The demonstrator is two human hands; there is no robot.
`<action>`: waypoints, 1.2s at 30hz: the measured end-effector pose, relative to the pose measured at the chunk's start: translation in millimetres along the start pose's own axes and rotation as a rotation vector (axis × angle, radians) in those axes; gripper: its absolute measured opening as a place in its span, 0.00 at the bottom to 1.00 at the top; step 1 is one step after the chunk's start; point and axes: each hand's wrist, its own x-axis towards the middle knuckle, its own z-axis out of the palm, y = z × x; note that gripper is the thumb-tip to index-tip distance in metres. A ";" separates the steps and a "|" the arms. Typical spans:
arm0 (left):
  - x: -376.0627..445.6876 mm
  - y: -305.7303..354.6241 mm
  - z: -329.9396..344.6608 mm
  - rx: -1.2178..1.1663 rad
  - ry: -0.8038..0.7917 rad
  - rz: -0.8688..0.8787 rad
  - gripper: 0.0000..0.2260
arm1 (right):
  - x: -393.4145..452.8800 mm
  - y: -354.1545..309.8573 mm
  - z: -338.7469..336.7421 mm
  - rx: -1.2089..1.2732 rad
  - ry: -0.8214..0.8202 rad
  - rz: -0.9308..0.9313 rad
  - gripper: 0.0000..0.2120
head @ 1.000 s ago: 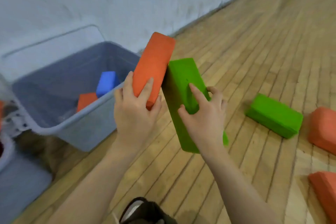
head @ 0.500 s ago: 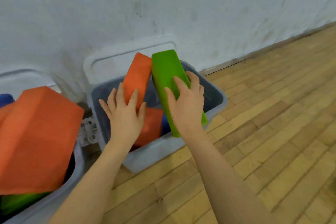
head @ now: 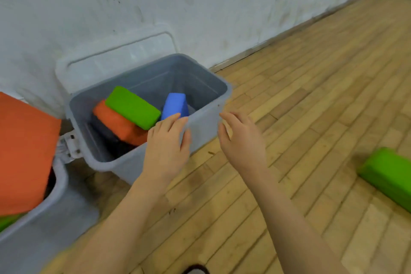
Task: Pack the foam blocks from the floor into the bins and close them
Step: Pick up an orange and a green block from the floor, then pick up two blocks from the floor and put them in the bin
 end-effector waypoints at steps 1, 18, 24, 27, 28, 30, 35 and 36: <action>-10.5 17.6 8.0 -0.005 -0.043 0.043 0.20 | -18.0 15.4 -16.5 -0.030 0.012 0.038 0.12; -128.7 342.0 150.1 -0.129 -0.571 0.816 0.19 | -296.6 231.1 -237.6 -0.297 0.310 0.830 0.16; -178.0 415.9 252.5 -0.215 -0.832 0.860 0.19 | -371.1 320.7 -252.1 -0.334 0.423 1.218 0.19; -207.1 449.7 301.7 -0.166 -0.928 0.893 0.20 | -410.4 355.4 -254.2 -0.342 0.428 1.432 0.26; -215.7 461.2 317.7 -0.137 -0.955 0.902 0.21 | -422.3 365.9 -254.4 -0.339 0.434 1.487 0.28; -229.9 483.0 347.6 -0.071 -1.004 0.912 0.24 | -439.6 383.8 -254.4 -0.320 0.449 1.594 0.30; -251.2 512.6 407.3 -0.026 -1.066 0.908 0.30 | -460.2 412.6 -246.4 -0.290 0.419 1.787 0.36; -254.7 513.5 417.5 -0.026 -1.096 0.902 0.31 | -463.0 415.0 -242.9 -0.251 0.447 1.780 0.36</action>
